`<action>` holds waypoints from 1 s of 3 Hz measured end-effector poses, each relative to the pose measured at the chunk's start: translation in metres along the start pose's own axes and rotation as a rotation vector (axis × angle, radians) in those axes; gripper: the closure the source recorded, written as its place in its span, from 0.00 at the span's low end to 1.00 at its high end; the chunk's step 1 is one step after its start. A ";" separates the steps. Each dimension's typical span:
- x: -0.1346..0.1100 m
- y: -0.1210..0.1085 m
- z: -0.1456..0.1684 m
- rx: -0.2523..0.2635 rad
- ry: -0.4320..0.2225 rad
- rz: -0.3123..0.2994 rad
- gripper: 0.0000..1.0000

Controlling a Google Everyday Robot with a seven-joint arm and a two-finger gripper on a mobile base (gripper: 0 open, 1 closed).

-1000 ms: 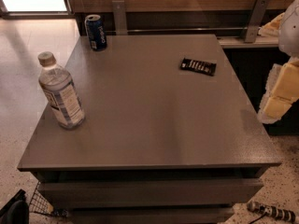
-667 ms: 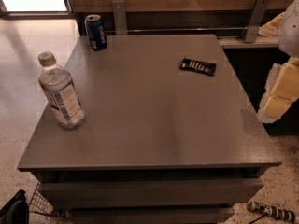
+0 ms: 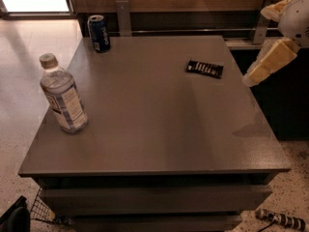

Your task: Move rxbar chocolate near blue plastic bottle

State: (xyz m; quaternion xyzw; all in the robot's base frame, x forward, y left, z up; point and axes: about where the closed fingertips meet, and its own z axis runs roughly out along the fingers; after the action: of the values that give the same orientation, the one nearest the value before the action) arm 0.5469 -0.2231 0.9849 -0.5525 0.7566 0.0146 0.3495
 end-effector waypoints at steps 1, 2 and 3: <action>-0.013 -0.055 0.042 0.007 -0.244 0.099 0.00; -0.012 -0.078 0.074 -0.022 -0.349 0.165 0.00; 0.007 -0.090 0.104 -0.033 -0.409 0.253 0.00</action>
Offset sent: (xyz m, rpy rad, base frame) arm 0.1465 0.0042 -0.0352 0.5303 -0.0453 0.0106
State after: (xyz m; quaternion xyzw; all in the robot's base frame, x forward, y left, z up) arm 0.6752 -0.2217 0.9349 -0.4446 0.7329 0.1823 0.4817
